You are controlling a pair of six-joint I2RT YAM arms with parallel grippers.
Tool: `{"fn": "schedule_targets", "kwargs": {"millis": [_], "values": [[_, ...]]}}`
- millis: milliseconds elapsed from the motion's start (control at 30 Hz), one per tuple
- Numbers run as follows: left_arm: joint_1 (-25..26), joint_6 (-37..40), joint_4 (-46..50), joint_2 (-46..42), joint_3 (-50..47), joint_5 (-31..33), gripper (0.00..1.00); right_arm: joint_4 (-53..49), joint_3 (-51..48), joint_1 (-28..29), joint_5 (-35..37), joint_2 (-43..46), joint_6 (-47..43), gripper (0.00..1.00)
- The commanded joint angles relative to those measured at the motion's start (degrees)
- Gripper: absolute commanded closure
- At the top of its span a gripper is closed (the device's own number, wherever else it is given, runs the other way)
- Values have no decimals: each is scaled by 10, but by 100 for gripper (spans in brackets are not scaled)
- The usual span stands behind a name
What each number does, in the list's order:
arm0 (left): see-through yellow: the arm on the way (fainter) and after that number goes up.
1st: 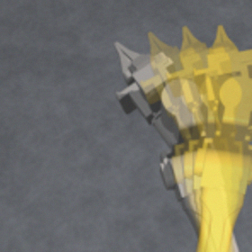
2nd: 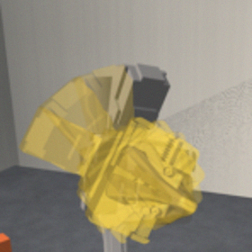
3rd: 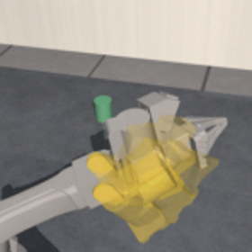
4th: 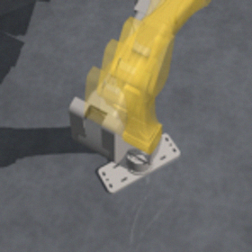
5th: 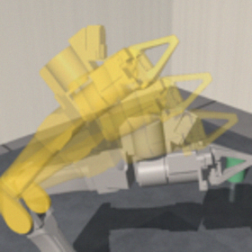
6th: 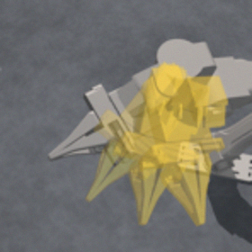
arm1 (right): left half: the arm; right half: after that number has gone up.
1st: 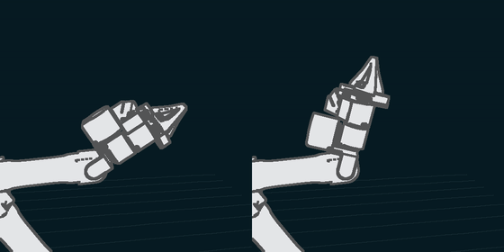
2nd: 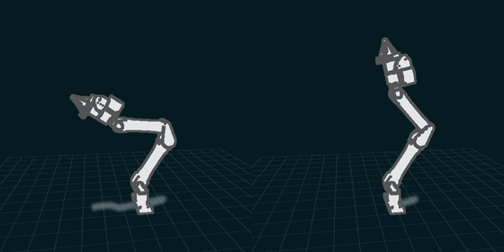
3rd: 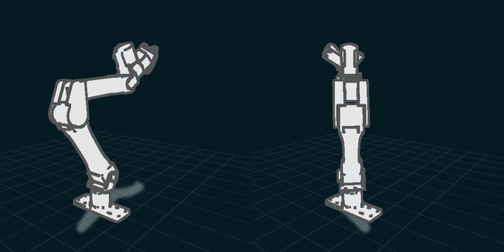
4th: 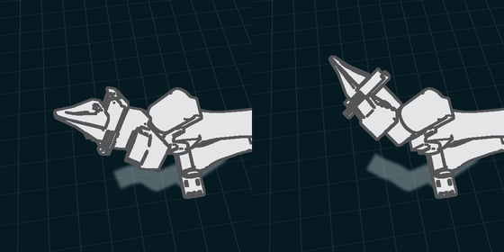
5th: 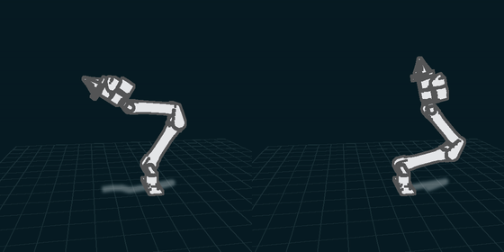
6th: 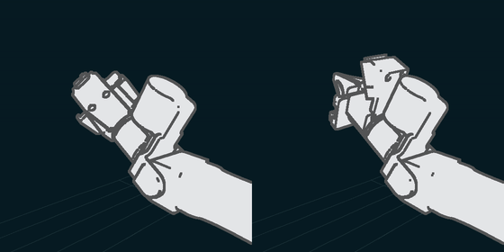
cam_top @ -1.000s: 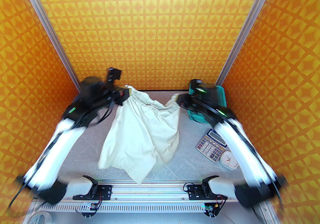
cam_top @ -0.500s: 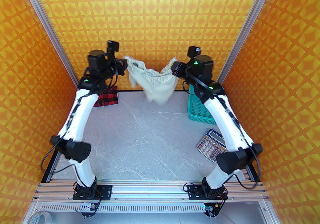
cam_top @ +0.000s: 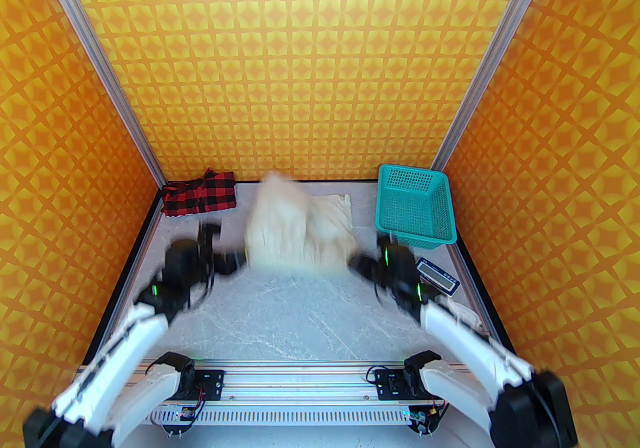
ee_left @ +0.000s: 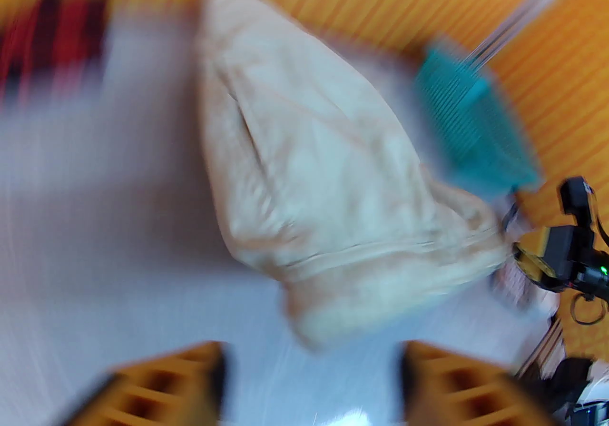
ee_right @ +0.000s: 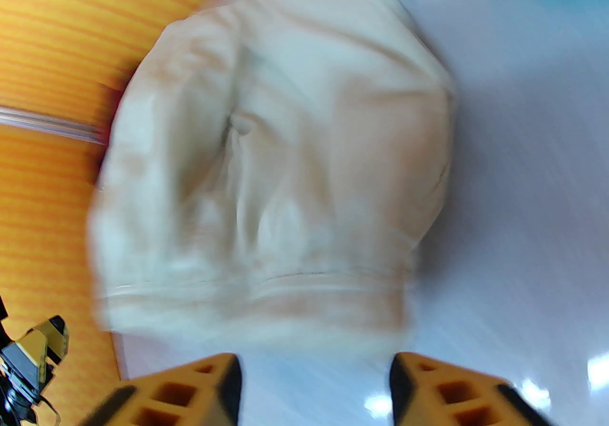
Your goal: Fold and stack the mixed laundry pile
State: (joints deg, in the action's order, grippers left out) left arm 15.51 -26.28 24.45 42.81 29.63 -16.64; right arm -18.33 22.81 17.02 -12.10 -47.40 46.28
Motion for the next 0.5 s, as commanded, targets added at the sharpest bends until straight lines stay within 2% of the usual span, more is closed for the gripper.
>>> {"fn": "schedule_targets", "kwargs": {"millis": [0, 67, 167, 300, 367, 467], "values": [[-2, -64, 48, -67, -14, 34, 28, -79, 20, -2, 34, 99, -6, 37], [-2, -60, 62, -56, 10, 44, 31, -114, 49, -2, 39, 103, -29, 37], [1, -49, 46, 27, 65, 21, 37, -133, 111, -1, 29, 29, -68, 39], [53, -33, -32, 184, 144, -14, 49, -80, 176, 12, 15, -109, -106, 49], [85, -17, -60, 279, 199, -18, 55, -61, 214, 28, 25, -184, -126, 50], [109, -10, -99, 401, 270, -37, 68, -44, 266, 49, 30, -291, -148, 57]]}}
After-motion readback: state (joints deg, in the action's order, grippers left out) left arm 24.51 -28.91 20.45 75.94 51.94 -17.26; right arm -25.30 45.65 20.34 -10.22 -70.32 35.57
